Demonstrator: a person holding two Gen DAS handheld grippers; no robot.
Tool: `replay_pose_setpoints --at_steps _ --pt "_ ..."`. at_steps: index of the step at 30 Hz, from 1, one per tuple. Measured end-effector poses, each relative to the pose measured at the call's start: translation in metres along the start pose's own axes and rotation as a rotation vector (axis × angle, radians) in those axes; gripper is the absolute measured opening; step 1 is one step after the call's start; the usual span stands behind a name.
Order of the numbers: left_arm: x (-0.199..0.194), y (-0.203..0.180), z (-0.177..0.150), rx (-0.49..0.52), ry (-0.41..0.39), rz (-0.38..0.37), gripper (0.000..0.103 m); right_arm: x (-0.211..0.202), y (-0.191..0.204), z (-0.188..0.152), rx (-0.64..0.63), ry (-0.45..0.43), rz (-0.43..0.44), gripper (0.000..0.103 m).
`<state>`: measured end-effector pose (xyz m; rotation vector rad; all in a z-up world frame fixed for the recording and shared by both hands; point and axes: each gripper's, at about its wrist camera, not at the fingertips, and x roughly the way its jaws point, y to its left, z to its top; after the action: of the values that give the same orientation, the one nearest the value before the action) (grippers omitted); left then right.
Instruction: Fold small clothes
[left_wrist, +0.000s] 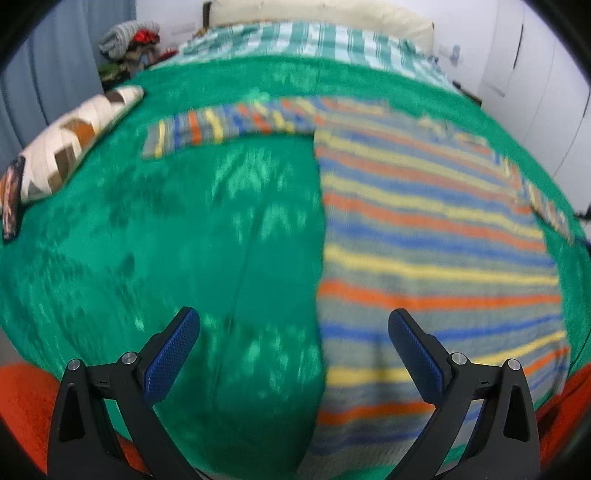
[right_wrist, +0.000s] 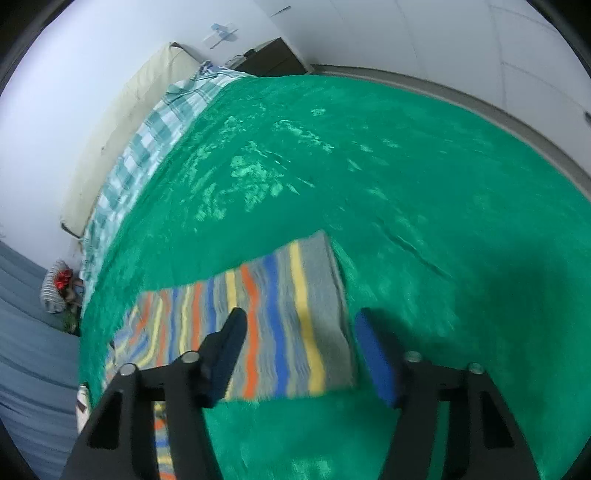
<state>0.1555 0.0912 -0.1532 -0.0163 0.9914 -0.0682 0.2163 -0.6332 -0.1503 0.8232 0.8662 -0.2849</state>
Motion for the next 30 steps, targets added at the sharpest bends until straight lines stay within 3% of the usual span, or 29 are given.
replay_pose_setpoints --at_steps 3,4,6,9,11,15,19,21,22,23,25,28,30 --pt "0.009 0.002 -0.005 0.016 0.028 0.021 0.102 0.033 0.006 0.005 -0.013 0.07 -0.032 0.052" --pt "0.01 0.002 -0.005 0.016 0.029 0.022 0.102 0.042 0.007 0.005 -0.021 0.087 -0.058 0.043" --pt "0.011 0.001 -0.004 0.013 0.03 0.019 0.102 0.042 0.008 0.004 -0.036 0.059 -0.092 0.004" --pt "0.011 0.002 -0.004 0.008 0.028 0.012 0.102 0.026 0.012 0.005 0.007 0.004 -0.025 0.005" --pt "0.011 0.005 -0.004 0.002 0.021 0.001 0.102 0.008 0.031 0.006 -0.008 -0.043 0.066 0.005" --pt "0.011 0.011 -0.005 -0.011 0.013 -0.013 0.102 -0.024 0.131 0.003 -0.17 -0.071 0.278 0.005" --pt "0.009 0.014 -0.003 -0.026 0.004 -0.029 0.102 -0.021 0.256 -0.021 -0.33 0.005 0.485 0.005" --pt "0.007 0.017 -0.002 -0.033 -0.002 -0.031 0.102 -0.005 0.302 -0.039 -0.364 0.056 0.563 0.008" --pt "0.006 0.019 -0.003 -0.038 -0.005 -0.032 0.102 0.005 0.319 -0.047 -0.366 0.087 0.596 0.016" --pt "0.006 0.021 -0.004 -0.044 -0.003 -0.033 0.102 0.017 0.335 -0.057 -0.365 0.131 0.631 0.042" --pt "0.008 0.024 -0.005 -0.052 0.005 -0.035 0.102 0.049 0.36 -0.076 -0.355 0.228 0.652 0.069" --pt "0.008 0.027 -0.007 -0.059 0.008 -0.033 0.102 0.07 0.366 -0.092 -0.354 0.257 0.654 0.069" --pt "0.007 0.028 -0.007 -0.066 0.003 -0.036 0.102 0.08 0.356 -0.095 -0.363 0.261 0.605 0.069"
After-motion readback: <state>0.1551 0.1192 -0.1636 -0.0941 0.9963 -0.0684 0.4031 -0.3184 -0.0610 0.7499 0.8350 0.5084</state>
